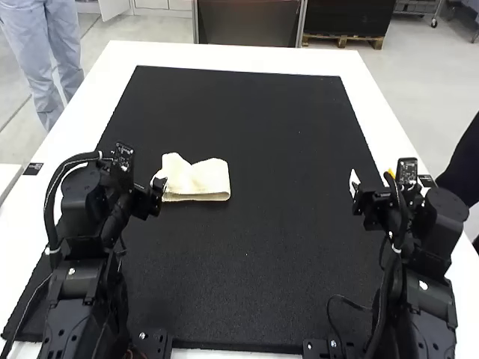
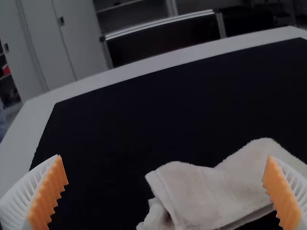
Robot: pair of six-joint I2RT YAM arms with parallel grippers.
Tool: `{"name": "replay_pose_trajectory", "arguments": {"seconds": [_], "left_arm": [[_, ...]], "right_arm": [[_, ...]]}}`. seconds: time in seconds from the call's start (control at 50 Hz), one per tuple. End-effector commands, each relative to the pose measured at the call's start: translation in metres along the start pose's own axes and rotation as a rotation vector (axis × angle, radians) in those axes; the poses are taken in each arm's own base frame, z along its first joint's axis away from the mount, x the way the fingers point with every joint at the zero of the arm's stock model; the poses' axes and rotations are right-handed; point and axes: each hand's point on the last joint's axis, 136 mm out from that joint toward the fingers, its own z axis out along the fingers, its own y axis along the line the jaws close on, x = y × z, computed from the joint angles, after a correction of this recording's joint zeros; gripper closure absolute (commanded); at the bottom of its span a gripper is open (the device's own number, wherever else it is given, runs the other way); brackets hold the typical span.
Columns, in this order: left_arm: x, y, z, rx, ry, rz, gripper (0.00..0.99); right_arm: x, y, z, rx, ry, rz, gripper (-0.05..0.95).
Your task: Fold the towel.
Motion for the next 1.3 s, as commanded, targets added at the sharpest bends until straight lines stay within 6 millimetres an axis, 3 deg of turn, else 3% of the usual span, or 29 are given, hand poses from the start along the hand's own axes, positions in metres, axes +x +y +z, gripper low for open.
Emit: {"name": "replay_pose_trajectory", "arguments": {"seconds": [0.0, 1.28], "left_arm": [[-0.0019, 0.0014, -0.0006, -0.005, -0.016, -0.069, 0.038], [-0.0043, 0.0027, -0.0008, -0.01, -0.024, -0.091, 0.036]], "right_arm": [[0.0105, -0.005, -0.0009, 0.029, 0.03, 0.104, -0.01], [0.0105, -0.0056, -0.001, 0.033, 0.03, 0.13, -0.01]]}}
